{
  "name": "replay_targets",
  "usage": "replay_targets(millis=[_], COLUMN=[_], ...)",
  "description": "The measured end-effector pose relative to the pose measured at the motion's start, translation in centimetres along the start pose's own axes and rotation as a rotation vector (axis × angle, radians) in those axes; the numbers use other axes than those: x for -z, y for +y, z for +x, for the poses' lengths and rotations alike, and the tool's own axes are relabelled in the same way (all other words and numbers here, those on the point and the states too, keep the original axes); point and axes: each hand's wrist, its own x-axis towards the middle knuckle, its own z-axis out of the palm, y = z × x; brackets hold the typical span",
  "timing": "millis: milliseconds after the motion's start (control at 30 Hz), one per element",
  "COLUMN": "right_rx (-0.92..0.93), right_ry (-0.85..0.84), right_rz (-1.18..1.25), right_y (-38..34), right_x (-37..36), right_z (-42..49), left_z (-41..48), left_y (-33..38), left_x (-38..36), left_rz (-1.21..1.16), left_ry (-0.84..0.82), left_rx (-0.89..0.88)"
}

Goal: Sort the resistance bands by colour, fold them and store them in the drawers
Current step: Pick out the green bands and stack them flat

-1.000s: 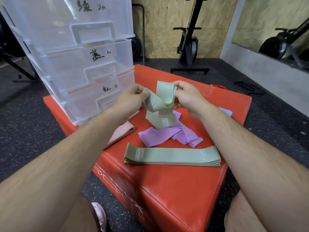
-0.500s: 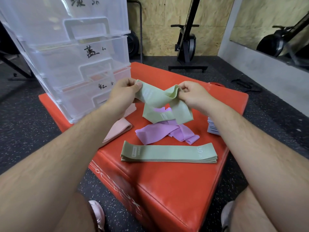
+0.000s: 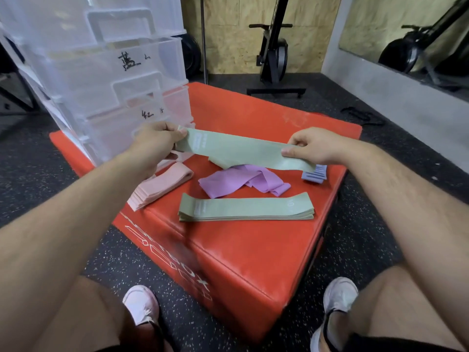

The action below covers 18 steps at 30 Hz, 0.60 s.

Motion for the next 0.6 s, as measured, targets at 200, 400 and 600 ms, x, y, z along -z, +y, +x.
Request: replay_targets(millis=[200,400,600], right_rx=[-0.102,-0.112,-0.035], right_ry=[-0.085,-0.085,-0.007], right_rz=[0.298,0.285,0.113], right_y=[2.3,3.8,4.1], right_x=[-0.6,-2.7,-5.6], right_z=[-2.5,-4.4,-5.2], left_z=[-2.7,-4.9,-5.9], left_y=[-1.7,-4.1,-6.5], left_x=[0.0,0.3,0.4], left_rz=[0.155,0.34,0.521], left_ry=[-0.097,-0.103,-0.109], left_rx=[0.066,0.099,0.02])
